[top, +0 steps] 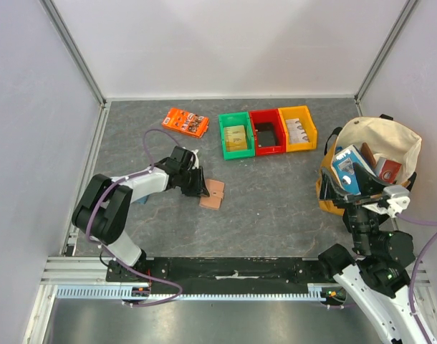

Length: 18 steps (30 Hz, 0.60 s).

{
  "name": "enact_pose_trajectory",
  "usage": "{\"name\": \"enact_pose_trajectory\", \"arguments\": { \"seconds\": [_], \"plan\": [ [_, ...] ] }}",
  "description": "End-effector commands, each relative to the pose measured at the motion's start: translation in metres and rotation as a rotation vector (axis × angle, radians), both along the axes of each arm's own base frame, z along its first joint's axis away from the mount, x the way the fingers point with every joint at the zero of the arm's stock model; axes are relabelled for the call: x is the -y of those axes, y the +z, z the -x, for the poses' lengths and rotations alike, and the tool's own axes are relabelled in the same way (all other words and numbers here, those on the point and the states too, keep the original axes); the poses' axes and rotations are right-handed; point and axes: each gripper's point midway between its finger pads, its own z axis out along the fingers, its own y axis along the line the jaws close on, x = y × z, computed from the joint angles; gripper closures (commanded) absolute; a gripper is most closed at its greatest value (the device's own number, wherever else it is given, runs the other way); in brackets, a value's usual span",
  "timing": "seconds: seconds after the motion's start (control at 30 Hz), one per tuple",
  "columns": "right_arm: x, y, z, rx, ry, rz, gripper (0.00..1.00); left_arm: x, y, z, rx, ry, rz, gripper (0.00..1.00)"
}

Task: Take the credit cards out of the card holder
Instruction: Open the card holder at the center of the board.

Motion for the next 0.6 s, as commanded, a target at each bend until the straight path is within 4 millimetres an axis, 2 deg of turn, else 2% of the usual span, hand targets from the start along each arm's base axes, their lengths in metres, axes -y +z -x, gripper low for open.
{"name": "enact_pose_trajectory", "arguments": {
  "seconds": [0.0,0.07,0.13,0.2,0.3,0.33,0.4,0.57],
  "plan": [
    [-0.021,0.016,-0.006,-0.035,0.08,0.06,0.02,0.003,-0.005,0.009,0.032,-0.009,-0.007,0.77],
    [-0.031,0.019,-0.014,-0.11,0.112,0.058,0.02,0.005,-0.003,0.014,0.044,-0.008,0.016,0.9],
    [-0.046,0.015,-0.025,-0.202,0.16,0.083,0.02,0.007,0.001,0.015,0.061,0.009,0.048,0.97],
    [-0.062,0.014,-0.033,-0.279,0.214,0.098,0.02,0.009,0.005,0.02,0.077,0.021,0.08,0.98],
    [-0.085,-0.001,-0.045,-0.401,0.282,0.092,0.02,0.012,0.012,0.024,0.099,0.067,0.139,0.98],
    [-0.095,-0.011,-0.051,-0.447,0.313,0.114,0.02,0.011,0.01,0.03,0.084,0.089,0.154,0.98],
    [-0.113,-0.029,-0.056,-0.528,0.38,0.151,0.02,0.019,0.021,0.028,0.126,0.125,0.236,0.98],
    [-0.155,-0.072,-0.069,-0.762,0.524,0.155,0.02,0.028,0.031,0.041,0.136,0.218,0.361,0.98]
  ]
}}
